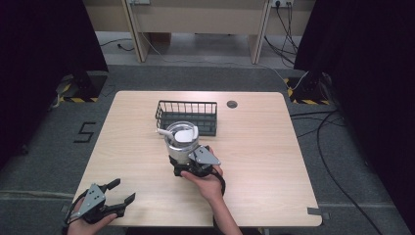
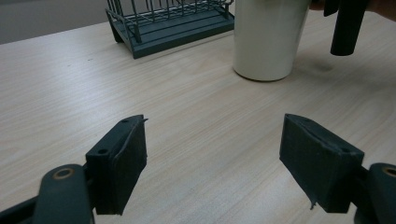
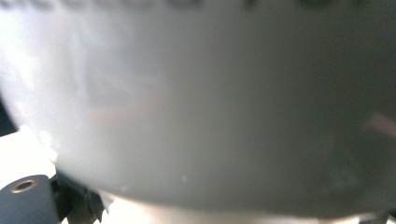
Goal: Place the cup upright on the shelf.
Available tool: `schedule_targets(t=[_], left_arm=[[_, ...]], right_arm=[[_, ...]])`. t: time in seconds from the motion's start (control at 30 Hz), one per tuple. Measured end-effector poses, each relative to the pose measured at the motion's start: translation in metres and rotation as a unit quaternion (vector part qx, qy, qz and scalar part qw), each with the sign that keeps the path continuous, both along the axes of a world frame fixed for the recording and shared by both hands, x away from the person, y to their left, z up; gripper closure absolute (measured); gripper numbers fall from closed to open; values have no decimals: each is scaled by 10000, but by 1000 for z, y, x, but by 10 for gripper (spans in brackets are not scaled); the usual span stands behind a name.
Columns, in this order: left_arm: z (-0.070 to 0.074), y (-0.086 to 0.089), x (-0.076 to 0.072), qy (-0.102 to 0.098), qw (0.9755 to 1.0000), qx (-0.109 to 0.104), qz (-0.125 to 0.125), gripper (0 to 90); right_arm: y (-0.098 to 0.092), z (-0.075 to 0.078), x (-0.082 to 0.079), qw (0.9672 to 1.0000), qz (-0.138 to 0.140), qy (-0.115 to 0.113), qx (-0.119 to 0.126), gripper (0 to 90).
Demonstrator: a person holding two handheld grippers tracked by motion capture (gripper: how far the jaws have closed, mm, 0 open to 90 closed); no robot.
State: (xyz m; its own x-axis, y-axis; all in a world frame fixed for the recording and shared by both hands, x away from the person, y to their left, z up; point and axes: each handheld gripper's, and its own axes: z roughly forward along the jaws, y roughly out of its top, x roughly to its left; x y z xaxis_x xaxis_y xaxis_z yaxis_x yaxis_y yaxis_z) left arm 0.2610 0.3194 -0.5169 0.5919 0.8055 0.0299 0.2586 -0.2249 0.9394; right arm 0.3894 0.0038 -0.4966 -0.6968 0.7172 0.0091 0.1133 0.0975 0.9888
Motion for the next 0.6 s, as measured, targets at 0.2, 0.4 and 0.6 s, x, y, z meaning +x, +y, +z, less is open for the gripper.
schedule_targets(t=[0.2,0.4,0.6], left_arm=[[0,0,0,-3,10000,-11,9,229],[0,0,0,-2,10000,-26,24,231],[0,0,0,-5,10000,-19,33,231]], right_arm=[[-4,10,1,9999,-43,-75,-51,98],[-9,21,5,9999,-147,-67,12,98],[-12,32,11,9997,-213,-148,-35,98]])
